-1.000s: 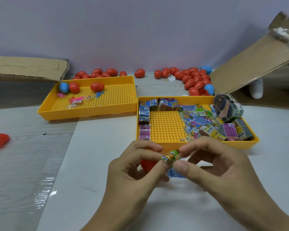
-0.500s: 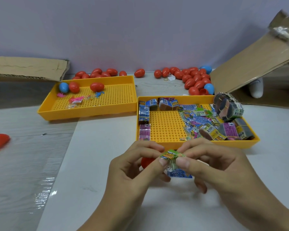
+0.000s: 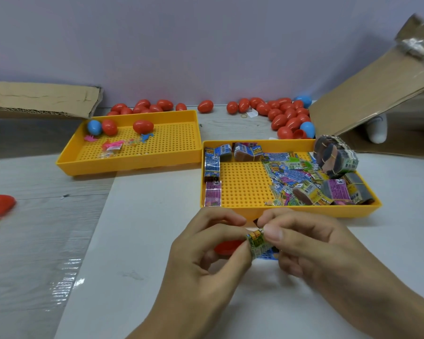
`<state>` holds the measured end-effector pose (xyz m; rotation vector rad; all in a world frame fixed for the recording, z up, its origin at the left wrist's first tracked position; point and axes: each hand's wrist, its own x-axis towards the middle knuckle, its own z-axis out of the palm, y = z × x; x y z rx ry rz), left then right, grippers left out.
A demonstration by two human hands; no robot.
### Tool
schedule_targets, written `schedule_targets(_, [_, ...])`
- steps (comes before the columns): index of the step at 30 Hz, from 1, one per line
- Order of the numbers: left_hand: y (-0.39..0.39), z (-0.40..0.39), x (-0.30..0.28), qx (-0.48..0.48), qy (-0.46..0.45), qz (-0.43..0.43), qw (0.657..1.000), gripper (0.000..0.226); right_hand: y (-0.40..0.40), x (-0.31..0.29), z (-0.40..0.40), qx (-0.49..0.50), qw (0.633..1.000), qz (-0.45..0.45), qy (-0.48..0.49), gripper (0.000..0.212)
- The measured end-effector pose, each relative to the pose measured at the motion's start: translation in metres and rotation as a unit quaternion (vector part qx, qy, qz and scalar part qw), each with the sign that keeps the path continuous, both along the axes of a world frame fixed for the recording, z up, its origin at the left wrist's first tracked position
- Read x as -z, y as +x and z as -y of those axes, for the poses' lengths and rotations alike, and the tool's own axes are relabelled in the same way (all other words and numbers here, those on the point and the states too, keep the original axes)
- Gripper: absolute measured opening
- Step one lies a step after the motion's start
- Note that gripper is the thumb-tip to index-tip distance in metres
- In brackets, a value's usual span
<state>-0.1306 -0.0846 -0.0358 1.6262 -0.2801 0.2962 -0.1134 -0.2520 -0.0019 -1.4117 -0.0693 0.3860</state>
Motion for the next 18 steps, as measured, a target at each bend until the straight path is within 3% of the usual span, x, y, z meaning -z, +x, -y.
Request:
schedule_targets(4, [-0.0007, 0.0002, -0.0022, 0.016, -0.006, -0.022, 1.0, 0.015, -0.0006, 0.002, 0.0017, 0.002, 1.0, 0.006, 0.015, 0.053])
schedule_targets(6, [-0.0008, -0.0014, -0.003, 0.034, -0.044, -0.042, 0.998, 0.023, -0.0006, 0.0024, 0.0013, 0.042, 0.996, 0.072, -0.021, 0.052])
schedule_targets(11, [-0.0012, 0.0, -0.0011, 0.028, -0.084, -0.046, 0.995, 0.042, -0.0019, 0.0051, 0.0024, 0.122, 0.962, 0.218, -0.114, 0.017])
schedule_targets(18, [-0.0004, -0.0013, 0.002, 0.034, -0.097, -0.028, 0.994, 0.051, -0.0045, 0.0052, -0.0016, 0.102, 0.979, 0.15, -0.088, 0.021])
